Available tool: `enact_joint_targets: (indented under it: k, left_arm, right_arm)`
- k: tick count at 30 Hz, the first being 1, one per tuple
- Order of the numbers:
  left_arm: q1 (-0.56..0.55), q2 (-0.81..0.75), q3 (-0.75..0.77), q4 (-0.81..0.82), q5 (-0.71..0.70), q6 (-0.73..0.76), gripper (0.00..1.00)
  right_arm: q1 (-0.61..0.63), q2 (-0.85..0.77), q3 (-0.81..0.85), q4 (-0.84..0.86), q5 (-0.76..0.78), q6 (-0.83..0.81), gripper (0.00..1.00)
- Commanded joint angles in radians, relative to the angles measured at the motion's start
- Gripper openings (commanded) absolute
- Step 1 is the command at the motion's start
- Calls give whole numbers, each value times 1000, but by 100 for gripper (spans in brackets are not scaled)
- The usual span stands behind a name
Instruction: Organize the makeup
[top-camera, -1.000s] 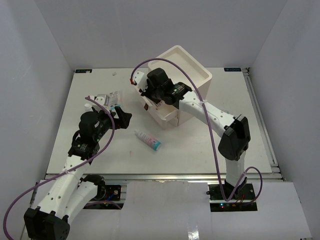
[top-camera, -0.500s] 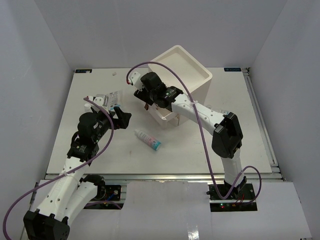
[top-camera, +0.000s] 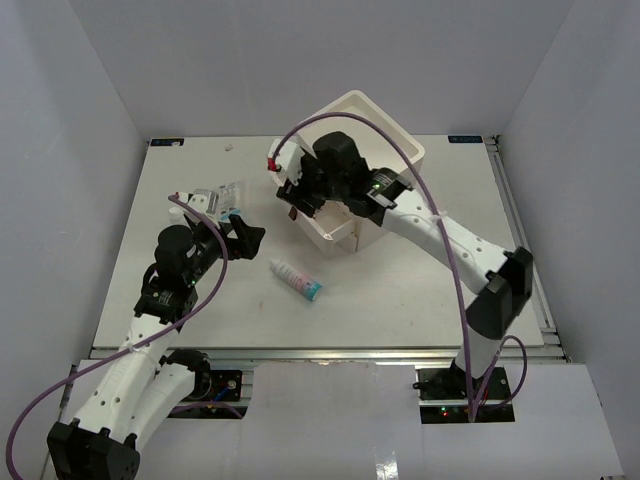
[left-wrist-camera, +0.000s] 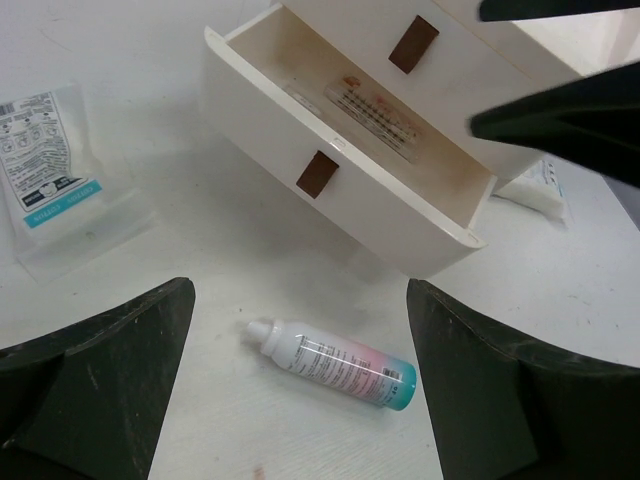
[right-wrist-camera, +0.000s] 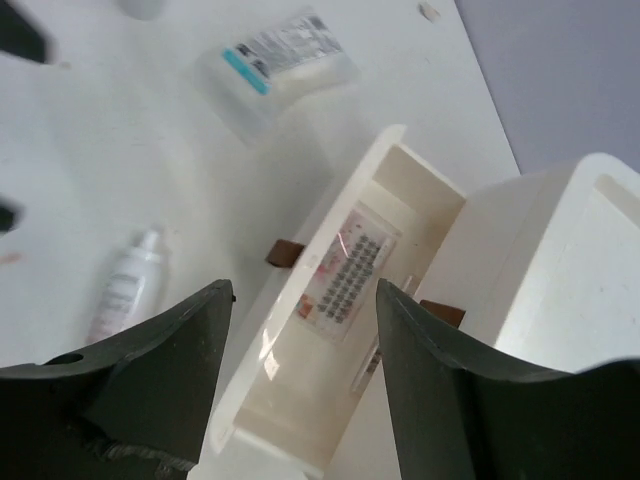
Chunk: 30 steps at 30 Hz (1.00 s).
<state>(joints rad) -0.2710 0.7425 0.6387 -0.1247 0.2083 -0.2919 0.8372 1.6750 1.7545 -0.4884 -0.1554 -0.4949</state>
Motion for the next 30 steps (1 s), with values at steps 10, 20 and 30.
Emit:
enact_joint_targets:
  k: [10,20,30]
  left_arm:
    - [4,170,-12,117,293,-112,71]
    - [4,446,96,73,240,-167,31]
    - [-4,631,191,184,116,-144,35]
  right_arm:
    - [-390,-412,-358,78,-463,61,63]
    - [-414,-220,-189,130,-335,236,66]
    - [-318,36,34,53,-175,232,76]
